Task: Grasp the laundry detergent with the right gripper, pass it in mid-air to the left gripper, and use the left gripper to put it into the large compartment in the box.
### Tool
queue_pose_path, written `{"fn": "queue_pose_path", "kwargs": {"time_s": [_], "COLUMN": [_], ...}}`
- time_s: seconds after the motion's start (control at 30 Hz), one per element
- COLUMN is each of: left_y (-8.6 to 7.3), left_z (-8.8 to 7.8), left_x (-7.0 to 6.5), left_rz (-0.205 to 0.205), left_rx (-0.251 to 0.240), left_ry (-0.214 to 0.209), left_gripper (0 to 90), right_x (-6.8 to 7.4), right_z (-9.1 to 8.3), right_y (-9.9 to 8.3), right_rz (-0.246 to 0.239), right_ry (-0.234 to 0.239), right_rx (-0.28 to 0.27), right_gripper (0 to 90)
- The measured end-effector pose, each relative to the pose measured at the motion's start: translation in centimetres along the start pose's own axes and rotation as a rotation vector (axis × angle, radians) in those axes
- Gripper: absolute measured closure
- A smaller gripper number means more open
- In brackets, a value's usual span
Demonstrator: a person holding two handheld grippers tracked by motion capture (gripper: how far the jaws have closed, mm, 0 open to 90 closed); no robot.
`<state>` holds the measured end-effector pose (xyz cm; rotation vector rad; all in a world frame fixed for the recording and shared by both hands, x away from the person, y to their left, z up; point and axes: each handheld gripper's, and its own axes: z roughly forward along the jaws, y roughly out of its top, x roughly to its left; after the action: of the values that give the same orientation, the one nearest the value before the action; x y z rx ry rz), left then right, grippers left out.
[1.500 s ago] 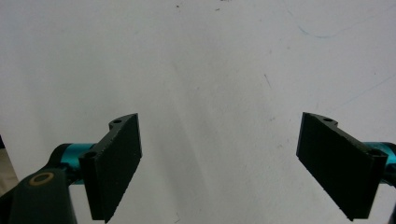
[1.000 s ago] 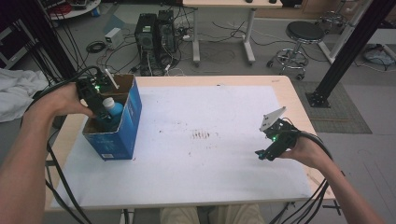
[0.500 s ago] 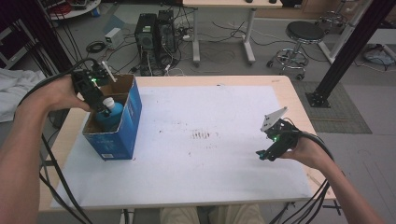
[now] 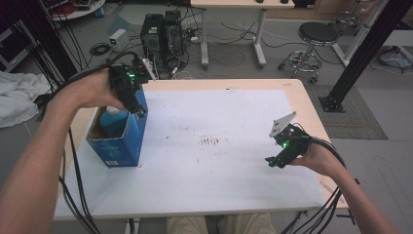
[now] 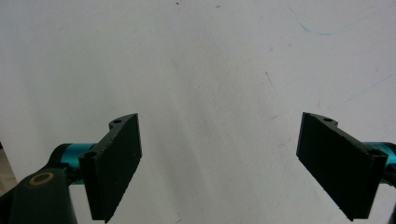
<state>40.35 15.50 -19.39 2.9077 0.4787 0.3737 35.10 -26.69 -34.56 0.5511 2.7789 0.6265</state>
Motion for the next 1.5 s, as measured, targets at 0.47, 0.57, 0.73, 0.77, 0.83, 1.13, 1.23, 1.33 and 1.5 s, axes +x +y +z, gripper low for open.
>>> {"fn": "queue_pose_path", "kwargs": {"time_s": [0.47,0.57,0.73,0.77,0.83,1.13,1.23,1.33,1.5], "left_y": [5.4,5.9,6.3,6.4,6.5,6.3,6.3,6.4,6.6], "left_z": [4.7,6.3,9.1,9.6,10.1,11.1,11.2,11.2,11.2], "left_x": [-4.2,-5.0,-6.0,-6.4,-6.8,-7.6,-7.6,-7.7,-7.8], "left_rz": [0.111,0.116,0.116,0.12,0.122,0.112,0.111,0.116,0.118], "left_rx": [-0.019,-0.011,0.021,0.025,0.024,0.01,0.011,0.017,0.009], "left_ry": [-0.067,-0.08,-0.096,-0.094,-0.106,-0.117,-0.117,-0.119,-0.128], "left_gripper": [16.3,16.3,16.3,16.3,16.3,16.3,16.4,16.3,16.4], "right_x": [-0.3,-0.6,-0.9,-1.0,-1.1,-1.6,-1.6,-1.6,-1.6], "right_z": [-0.8,-1.1,-1.5,-1.5,-1.5,-1.1,-1.1,-1.2,-1.4], "right_y": [0.9,1.1,1.5,1.6,1.7,2.0,2.1,2.1,2.0], "right_rz": [-0.014,-0.016,-0.017,-0.015,-0.015,-0.02,-0.021,-0.021,-0.017], "right_ry": [-0.023,-0.028,-0.038,-0.041,-0.041,-0.04,-0.038,-0.039,-0.041], "right_rx": [0.008,0.016,0.017,0.016,0.018,0.025,0.024,0.023,0.024], "right_gripper": [13.4,13.4,13.4,13.4,13.4,13.4,13.4,13.4,13.4]}}
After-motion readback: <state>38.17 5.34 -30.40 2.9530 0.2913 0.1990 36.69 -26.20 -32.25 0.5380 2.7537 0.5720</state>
